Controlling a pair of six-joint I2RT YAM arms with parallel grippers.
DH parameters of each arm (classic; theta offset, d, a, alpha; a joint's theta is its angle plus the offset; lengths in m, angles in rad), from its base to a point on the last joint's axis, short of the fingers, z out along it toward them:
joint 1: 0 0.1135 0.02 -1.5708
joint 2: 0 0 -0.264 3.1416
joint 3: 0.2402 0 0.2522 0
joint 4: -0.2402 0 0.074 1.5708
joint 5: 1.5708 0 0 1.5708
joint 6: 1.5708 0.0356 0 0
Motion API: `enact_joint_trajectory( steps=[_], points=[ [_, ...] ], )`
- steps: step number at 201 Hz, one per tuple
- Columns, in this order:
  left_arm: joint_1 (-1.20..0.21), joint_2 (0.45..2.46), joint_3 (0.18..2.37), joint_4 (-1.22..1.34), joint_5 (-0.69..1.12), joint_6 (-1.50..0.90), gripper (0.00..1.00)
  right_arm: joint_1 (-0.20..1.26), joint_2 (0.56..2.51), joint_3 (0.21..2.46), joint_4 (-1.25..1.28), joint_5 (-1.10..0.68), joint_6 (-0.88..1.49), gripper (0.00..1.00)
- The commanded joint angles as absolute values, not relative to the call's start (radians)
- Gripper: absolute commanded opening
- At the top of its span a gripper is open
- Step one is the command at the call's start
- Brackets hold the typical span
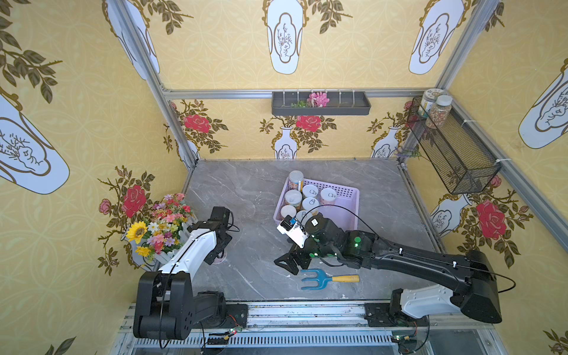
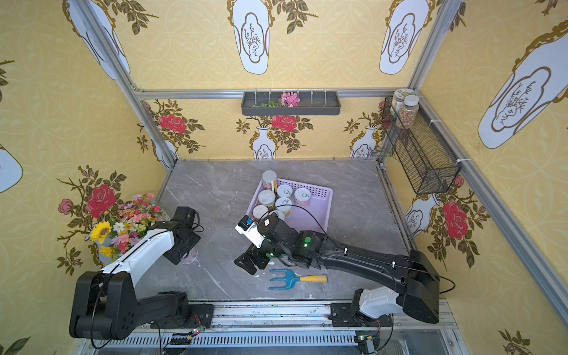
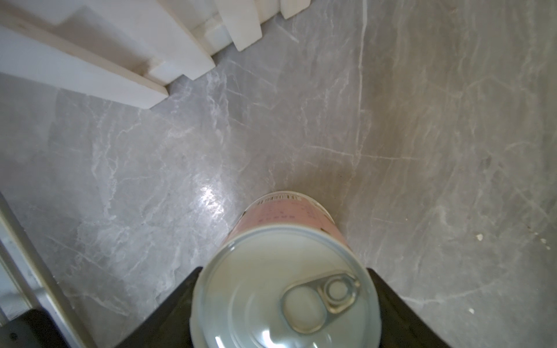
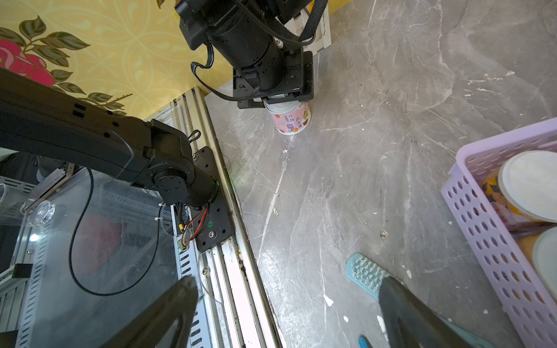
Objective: Put the canned food in the basket
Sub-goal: Pick up the canned food from the center of the board.
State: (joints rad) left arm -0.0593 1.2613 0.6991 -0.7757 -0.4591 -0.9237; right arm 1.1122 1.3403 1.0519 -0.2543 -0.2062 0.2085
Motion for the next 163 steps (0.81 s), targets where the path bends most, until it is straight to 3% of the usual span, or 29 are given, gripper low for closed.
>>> enact_joint_trajectory(
  steps=[1,40,93,163],
  points=[
    [-0.058,1.250,0.695,-0.772,-0.441,-0.921,0.60,1.114,1.331,1.046,-0.213,-0.195,0.211,0.97],
    [-0.108,1.185,0.720,-0.785,-0.409,-0.906,0.53,1.114,1.317,1.029,-0.206,-0.174,0.221,0.97],
    [-0.265,1.146,0.797,-0.868,-0.460,-0.941,0.33,1.105,1.302,1.013,-0.201,-0.135,0.239,0.97],
    [-0.485,1.190,0.975,-0.911,-0.491,-0.909,0.20,1.051,1.309,1.019,-0.230,-0.094,0.288,0.97]
  ],
)
